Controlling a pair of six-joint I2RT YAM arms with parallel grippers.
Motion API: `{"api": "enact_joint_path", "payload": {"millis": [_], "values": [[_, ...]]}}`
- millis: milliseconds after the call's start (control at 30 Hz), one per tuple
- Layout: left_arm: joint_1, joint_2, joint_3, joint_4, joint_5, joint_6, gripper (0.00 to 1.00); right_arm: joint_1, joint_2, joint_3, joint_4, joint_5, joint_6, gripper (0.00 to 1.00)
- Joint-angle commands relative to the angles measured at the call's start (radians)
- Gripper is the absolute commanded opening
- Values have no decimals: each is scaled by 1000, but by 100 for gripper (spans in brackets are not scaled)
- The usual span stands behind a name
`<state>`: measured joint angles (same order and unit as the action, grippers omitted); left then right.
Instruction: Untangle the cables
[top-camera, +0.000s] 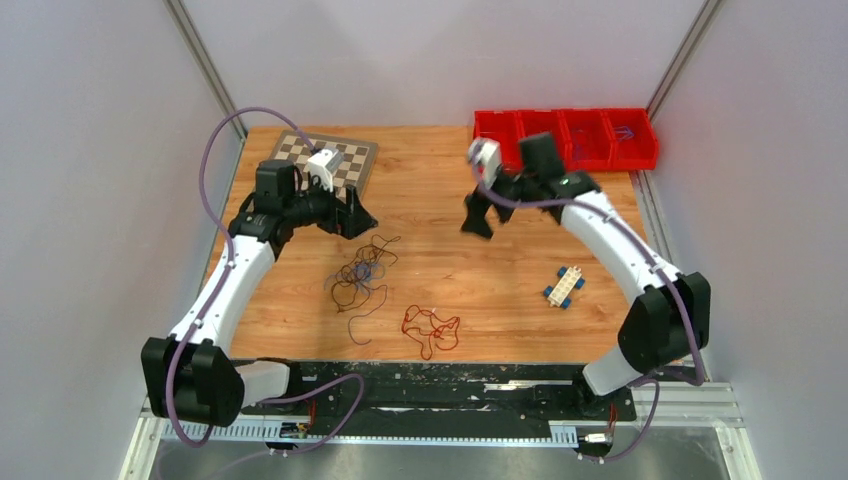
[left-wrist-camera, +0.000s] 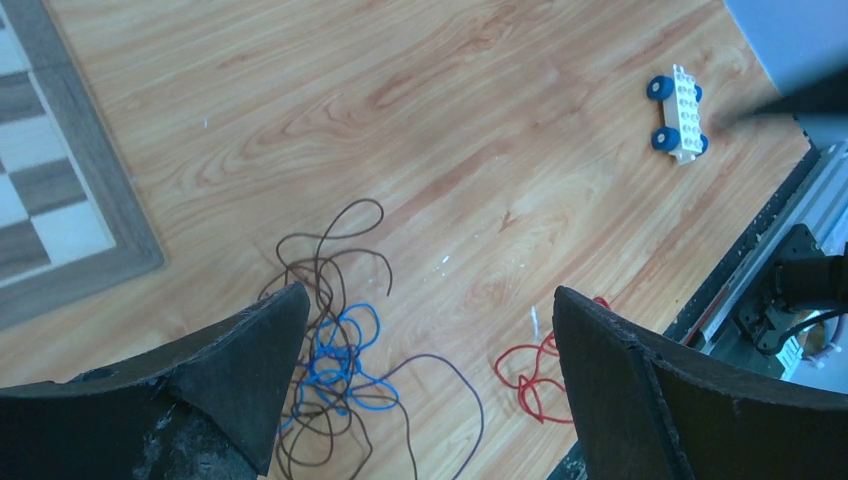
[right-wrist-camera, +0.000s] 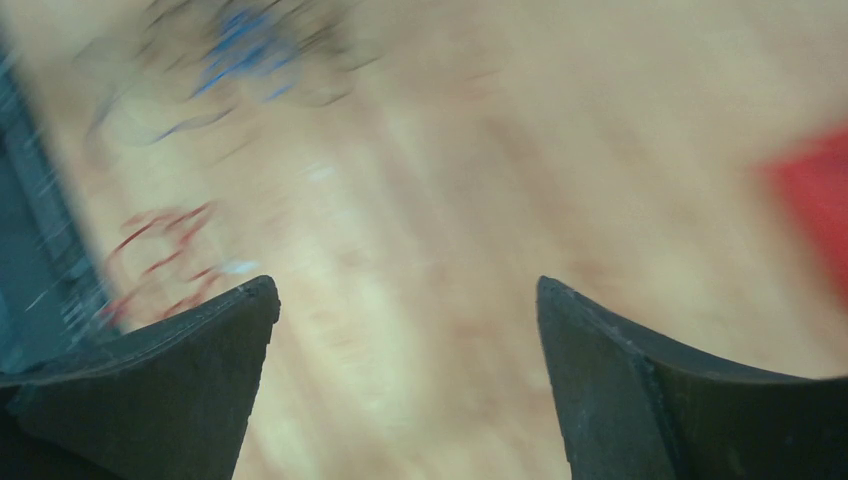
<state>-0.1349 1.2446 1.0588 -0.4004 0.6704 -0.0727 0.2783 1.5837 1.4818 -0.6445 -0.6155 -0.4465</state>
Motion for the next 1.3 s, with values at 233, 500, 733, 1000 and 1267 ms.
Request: {"api": "enact_joint_path", "payload": {"millis": [233,500,733,1000,1267], "values": [[37,-182,-106,-69,-31,5,100,520,-233,-463,20,-27,-265,100],[37,-219,-123,-110,-23,16,100,649,-72,-541,278,96,-339,100],[37,-233,-109,-143,-42,44,100,668,98,-498,363,207,-337,98],[37,-188,-99,-102,-47,30,100,555,-15,-456,347,172,-313,17],[37,-51,-45,-15,17,-10,100,170,21,-132,266,30,-195,0]]}}
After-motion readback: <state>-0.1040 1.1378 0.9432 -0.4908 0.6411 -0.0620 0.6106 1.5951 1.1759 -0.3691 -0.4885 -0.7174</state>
